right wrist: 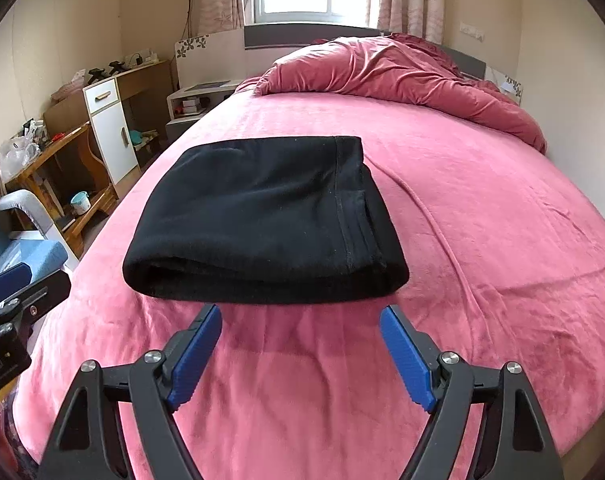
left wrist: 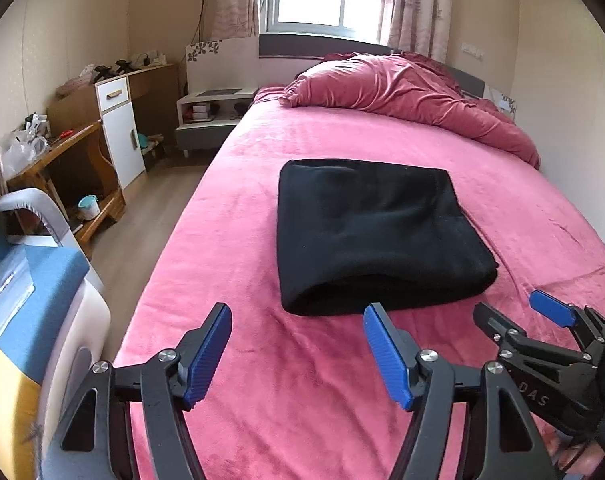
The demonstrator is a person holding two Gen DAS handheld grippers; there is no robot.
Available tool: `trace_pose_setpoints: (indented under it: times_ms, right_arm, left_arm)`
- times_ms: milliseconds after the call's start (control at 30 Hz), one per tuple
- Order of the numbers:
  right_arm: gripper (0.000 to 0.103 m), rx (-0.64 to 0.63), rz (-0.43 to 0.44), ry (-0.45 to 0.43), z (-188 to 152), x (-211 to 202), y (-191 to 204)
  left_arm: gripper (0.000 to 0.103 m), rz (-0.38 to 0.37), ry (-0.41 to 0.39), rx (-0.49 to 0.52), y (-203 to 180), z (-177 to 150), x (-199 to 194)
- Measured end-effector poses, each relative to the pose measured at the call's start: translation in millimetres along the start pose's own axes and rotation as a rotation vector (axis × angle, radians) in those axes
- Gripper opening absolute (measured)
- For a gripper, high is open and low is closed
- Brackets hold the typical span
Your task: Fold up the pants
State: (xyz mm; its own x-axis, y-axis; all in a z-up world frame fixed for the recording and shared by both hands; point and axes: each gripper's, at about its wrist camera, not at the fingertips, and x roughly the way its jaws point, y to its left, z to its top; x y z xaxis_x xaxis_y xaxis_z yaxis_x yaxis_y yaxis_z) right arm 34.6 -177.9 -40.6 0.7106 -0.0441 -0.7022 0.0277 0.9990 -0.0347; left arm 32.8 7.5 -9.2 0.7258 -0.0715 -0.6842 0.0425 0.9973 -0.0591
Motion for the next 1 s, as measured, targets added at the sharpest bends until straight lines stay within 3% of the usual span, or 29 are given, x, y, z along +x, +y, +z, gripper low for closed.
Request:
trace_pose_setpoints:
  times_ms: [167,1000]
  right_arm:
    - [0.082,0.010,-0.013,-0.015,-3.1,-6.6,-1.6]
    - [0.084,0.008,-0.035,-0.042,-4.6,-18.4,-1.4]
  left_arm:
    - [0.070,0.045,-0.006,0.009,-2.2,-4.6,-3.0]
    - [0.070,0.046,-0.013,-0.008,-0.5,-9.9,-8.8]
